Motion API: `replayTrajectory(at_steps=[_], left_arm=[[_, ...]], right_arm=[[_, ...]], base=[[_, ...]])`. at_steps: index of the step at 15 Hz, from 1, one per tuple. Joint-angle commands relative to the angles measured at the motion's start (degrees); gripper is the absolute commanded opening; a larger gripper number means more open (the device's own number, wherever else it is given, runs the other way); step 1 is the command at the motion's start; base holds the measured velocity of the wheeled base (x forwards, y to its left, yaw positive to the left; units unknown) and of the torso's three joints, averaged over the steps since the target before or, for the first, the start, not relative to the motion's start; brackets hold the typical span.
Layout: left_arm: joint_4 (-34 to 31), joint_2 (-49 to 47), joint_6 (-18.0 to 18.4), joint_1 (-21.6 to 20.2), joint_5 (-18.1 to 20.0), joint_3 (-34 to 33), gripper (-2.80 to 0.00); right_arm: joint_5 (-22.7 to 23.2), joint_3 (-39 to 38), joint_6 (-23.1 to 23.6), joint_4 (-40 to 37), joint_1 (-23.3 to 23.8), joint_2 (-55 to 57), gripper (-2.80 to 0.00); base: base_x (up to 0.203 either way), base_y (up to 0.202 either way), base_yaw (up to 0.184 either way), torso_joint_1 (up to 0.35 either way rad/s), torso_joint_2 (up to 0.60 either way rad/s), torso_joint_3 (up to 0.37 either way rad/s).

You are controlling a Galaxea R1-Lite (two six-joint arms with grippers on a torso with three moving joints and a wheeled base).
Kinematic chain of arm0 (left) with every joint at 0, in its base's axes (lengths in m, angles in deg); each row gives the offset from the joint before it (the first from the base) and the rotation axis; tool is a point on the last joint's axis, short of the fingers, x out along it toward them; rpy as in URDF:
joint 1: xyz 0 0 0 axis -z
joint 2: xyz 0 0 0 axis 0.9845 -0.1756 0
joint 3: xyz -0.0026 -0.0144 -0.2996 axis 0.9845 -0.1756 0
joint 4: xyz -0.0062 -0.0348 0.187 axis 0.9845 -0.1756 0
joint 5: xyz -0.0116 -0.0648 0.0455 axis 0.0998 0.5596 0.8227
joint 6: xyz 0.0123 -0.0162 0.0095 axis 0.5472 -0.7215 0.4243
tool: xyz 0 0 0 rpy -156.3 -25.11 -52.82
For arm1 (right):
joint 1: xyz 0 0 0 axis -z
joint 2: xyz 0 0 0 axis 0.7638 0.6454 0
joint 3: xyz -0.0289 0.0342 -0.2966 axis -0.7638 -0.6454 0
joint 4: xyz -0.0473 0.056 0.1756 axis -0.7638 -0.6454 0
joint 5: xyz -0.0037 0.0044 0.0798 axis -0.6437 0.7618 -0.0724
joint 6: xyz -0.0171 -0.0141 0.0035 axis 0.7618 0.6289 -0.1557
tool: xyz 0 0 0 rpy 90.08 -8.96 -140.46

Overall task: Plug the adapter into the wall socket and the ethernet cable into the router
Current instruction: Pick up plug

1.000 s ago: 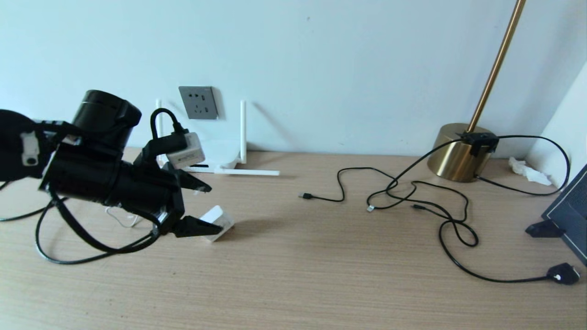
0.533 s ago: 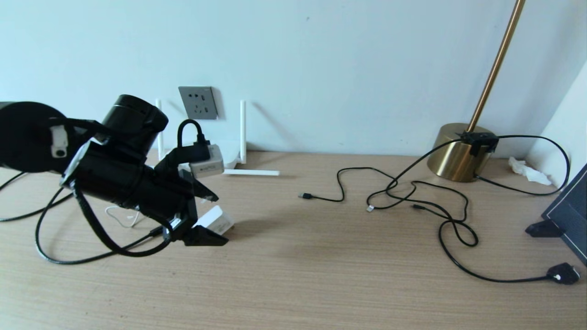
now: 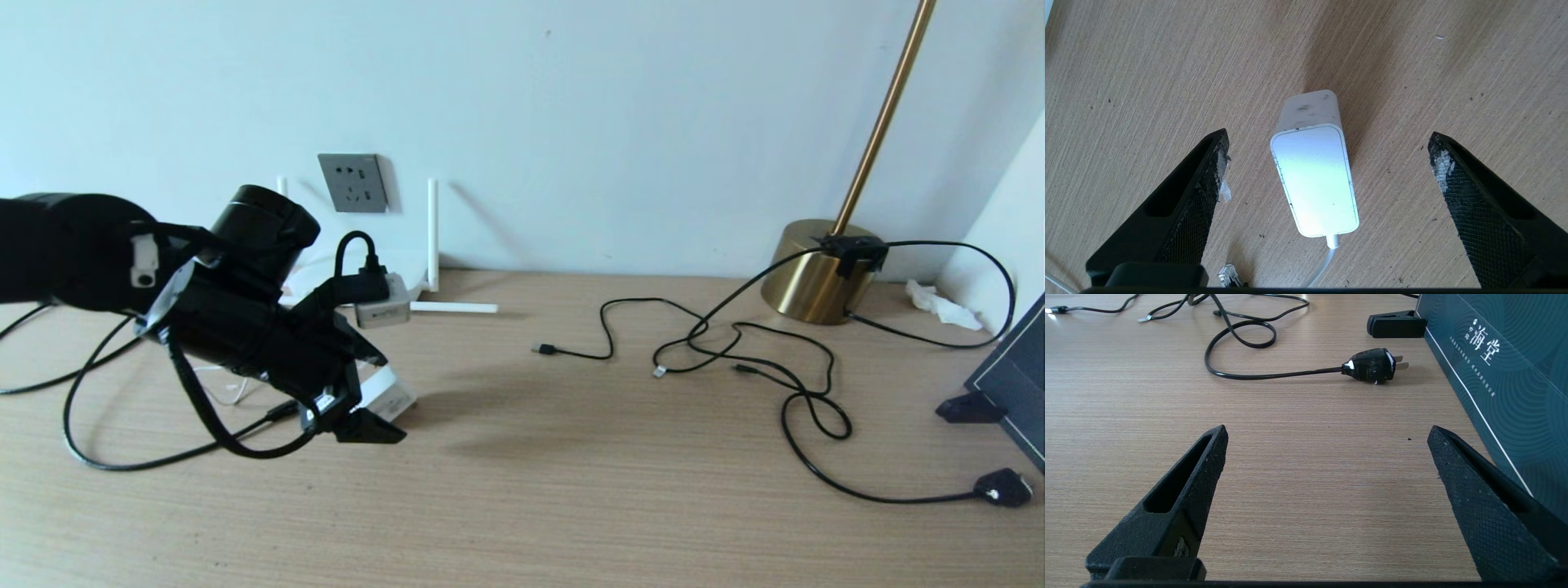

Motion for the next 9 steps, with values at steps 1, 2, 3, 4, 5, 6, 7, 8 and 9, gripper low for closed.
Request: replayTrajectory(at_steps=[1,2,3,4,5,6,7,8,9], left_arm=[[-0.15,-1.03,0.25,-0.37,0.01,0.62,0.00],[-0.30,-1.24,0.25,-0.49,0.01,1.29,0.00],[-0.59,-1.72,0.25,-0.65,0.01,1.95,0.00],[-0.75,-2.03,0.25,-0.68,0.01,2.55,0.00],[-0.84,-2.35,0.25,-0.77,0.01,3.10,0.00],[-0.85,-2.78,0.25,-0.84,0.01,3.80,0.00],[-0.90,-3.15,0.25,-0.89,-0.02,4.66,0.00],[-1.07,-3.56,0.27,-0.94,-0.07,5.56,0.00],[-1.64,-3.91,0.33,-1.03,-0.08,6.64,0.00]], right_arm=[[-0.03,-0.62,-0.02,0.02,-0.06,-0.02,0.00],[-0.03,-0.62,-0.02,0.02,-0.04,-0.02,0.00],[-0.03,-0.62,-0.02,0.02,0.02,-0.02,0.00],[-0.03,-0.62,-0.02,0.02,0.02,-0.02,0.00],[-0.03,-0.62,-0.02,0.02,0.01,-0.02,0.00],[-0.03,-0.62,-0.02,0.02,-0.06,-0.02,0.00],[-0.03,-0.62,-0.02,0.02,-0.06,-0.02,0.00],[-0.03,-0.62,-0.02,0.02,-0.05,-0.02,0.00],[-0.03,-0.62,-0.02,0.02,0.02,-0.02,0.00]], base=[[0.000,0.000,0.000,0.000,0.00,0.000],[0.000,0.000,0.000,0.000,0.00,0.000],[0.000,0.000,0.000,0.000,0.00,0.000],[0.000,0.000,0.000,0.000,0.00,0.000],[0.000,0.000,0.000,0.000,0.00,0.000],[0.000,0.000,0.000,0.000,0.00,0.000],[0.000,0.000,0.000,0.000,0.00,0.000],[0.000,0.000,0.000,0.000,0.00,0.000],[0.000,0.000,0.000,0.000,0.00,0.000]])
